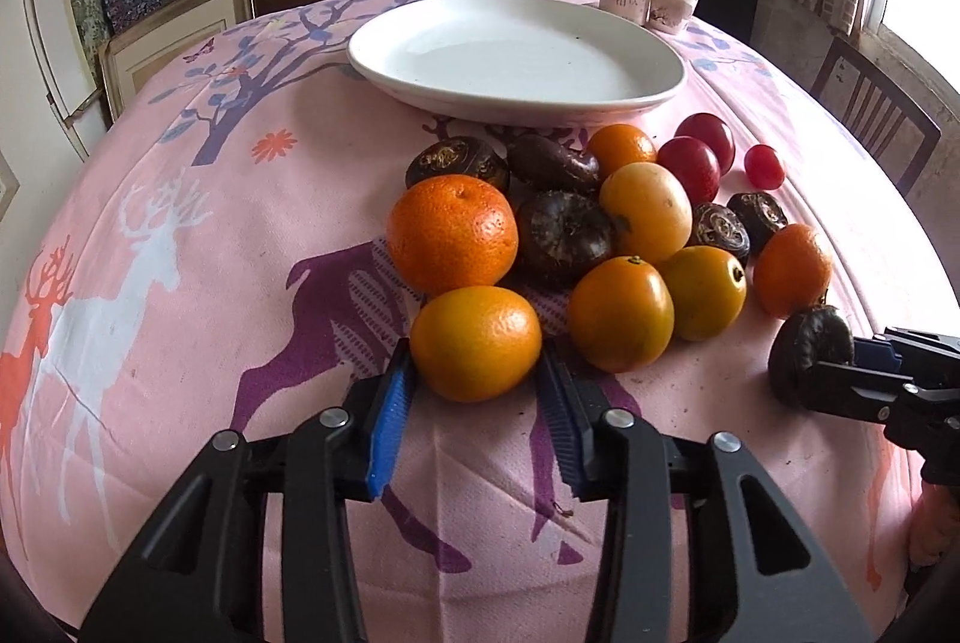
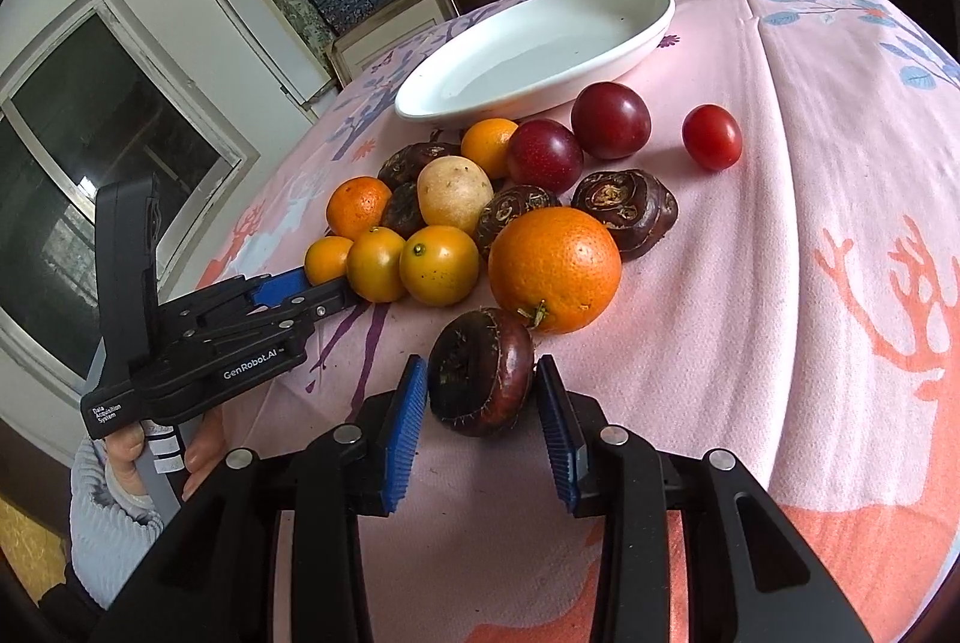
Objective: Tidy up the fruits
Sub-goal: 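Place the mangosteen on the white plate with the right tool while the left places the orange there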
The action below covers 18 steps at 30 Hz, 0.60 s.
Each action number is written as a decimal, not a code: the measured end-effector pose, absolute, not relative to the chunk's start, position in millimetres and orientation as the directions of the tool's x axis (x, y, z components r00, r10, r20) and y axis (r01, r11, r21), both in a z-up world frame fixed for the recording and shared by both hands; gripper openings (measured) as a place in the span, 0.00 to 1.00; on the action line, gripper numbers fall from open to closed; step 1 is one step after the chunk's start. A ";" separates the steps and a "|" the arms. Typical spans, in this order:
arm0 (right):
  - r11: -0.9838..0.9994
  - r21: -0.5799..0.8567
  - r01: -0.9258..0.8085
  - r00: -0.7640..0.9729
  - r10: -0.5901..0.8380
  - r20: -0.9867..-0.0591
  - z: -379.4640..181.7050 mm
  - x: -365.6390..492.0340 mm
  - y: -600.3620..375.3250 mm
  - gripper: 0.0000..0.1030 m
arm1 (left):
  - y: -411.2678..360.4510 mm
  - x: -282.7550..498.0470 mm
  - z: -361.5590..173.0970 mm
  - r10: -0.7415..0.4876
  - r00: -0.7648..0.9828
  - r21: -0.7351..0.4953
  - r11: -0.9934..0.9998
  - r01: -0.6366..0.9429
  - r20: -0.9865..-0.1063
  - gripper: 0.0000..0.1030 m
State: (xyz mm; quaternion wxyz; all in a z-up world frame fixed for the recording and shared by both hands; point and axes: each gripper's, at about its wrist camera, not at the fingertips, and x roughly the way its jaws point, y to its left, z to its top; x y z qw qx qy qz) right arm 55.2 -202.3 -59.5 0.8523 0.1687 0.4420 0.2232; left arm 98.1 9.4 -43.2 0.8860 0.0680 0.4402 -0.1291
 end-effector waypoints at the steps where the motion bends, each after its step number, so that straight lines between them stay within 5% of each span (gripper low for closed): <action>1: 0.843 0.486 -0.231 0.509 0.531 -0.678 -59.6 55.0 -202.5 0.37 | 9.6 99.0 -43.2 -0.171 0.579 0.005 0.957 0.289 -0.797 0.40; 14: 0.828 0.499 -0.255 0.564 0.547 -0.619 -43.9 43.1 -211.3 0.36 | 9.9 72.0 -4.0 -0.221 0.679 -0.004 0.952 0.306 -0.700 0.39; 18: 0.841 0.471 -0.266 0.628 0.522 -0.577 -2.1 58.2 -222.8 0.27 | -4.9 98.9 28.0 -0.207 0.713 0.019 0.955 0.295 -0.670 0.39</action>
